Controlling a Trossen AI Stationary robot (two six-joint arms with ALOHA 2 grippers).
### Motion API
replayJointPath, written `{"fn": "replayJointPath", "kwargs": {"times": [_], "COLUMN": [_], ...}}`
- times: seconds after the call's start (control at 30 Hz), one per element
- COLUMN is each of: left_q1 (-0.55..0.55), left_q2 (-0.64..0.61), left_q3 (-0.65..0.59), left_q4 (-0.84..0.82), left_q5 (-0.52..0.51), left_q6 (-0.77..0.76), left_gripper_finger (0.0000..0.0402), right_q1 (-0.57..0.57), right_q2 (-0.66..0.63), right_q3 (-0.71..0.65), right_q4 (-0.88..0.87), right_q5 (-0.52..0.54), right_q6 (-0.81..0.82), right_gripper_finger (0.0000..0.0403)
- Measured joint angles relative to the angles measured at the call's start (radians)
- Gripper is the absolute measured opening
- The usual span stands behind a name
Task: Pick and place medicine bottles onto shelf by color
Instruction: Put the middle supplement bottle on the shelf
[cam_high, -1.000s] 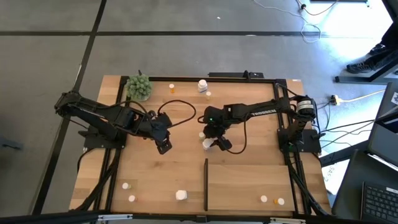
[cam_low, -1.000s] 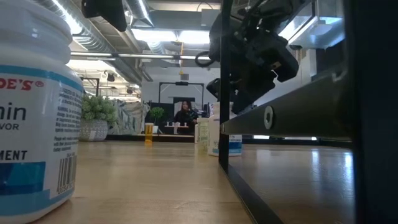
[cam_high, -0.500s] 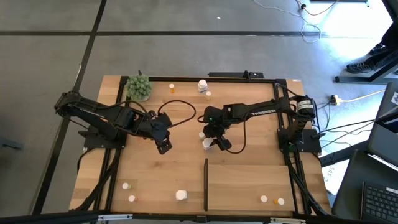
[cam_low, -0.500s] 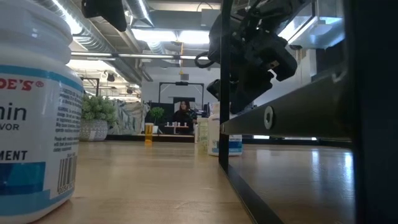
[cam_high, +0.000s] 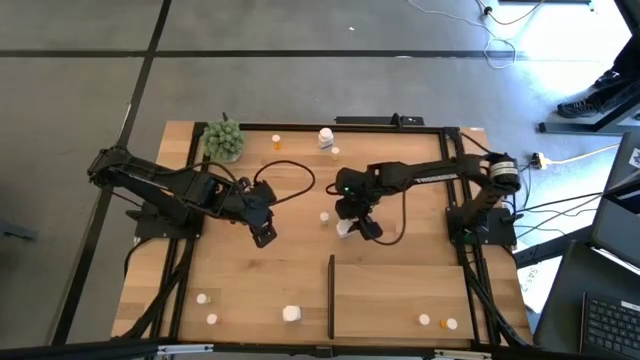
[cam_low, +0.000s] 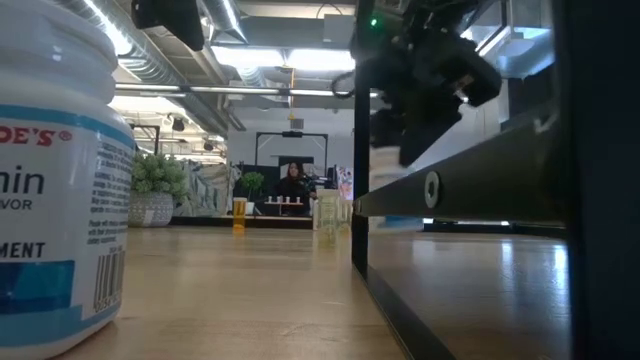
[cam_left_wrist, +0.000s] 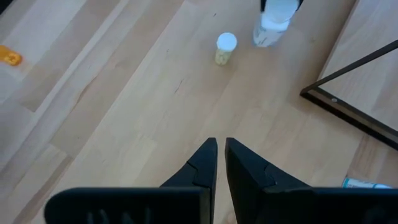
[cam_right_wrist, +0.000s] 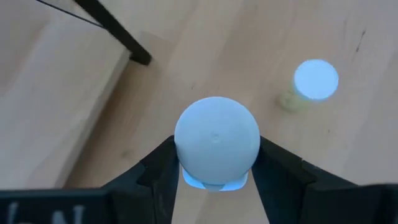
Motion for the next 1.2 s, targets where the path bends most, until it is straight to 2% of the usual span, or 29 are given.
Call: {"fn": "replayJointPath", "kwargs": {"times": [0.17,0.3,0.5,0.77,0.93,1.2], "left_q1": [0.000,0.000,-0.006,-0.043,-0.047,-0.047], "left_q2": [0.000,0.000,0.000,0.000,0.000,0.000], "left_q3": [0.000,0.000,0.000,0.000,0.000,0.000], "left_q4": [0.000,0.001,0.041,0.136,0.143,0.146], "left_q5": [0.000,0.000,-0.004,-0.006,-0.005,-0.005], "left_q6": [0.001,0.006,0.117,0.280,0.317,0.344], "left_gripper_finger": [0.0028,0.0028,0.0027,0.0027,0.0027,0.0028], "right_q1": [0.025,0.062,0.155,0.398,0.570,0.798], "right_q2": [-0.098,-0.189,-0.314,-0.414,-0.415,-0.403], "right_q3": [0.000,0.000,0.001,0.001,0.001,0.001], "right_q4": [-0.022,-0.052,-0.122,-0.180,-0.182,-0.188], "right_q5": [0.007,0.109,0.234,0.376,0.514,0.652], "right_q6": [0.057,0.123,0.322,0.683,0.904,1.174], "right_gripper_finger": [0.0176,0.0176,0.0176,0.0176,0.0176,0.0177]}}
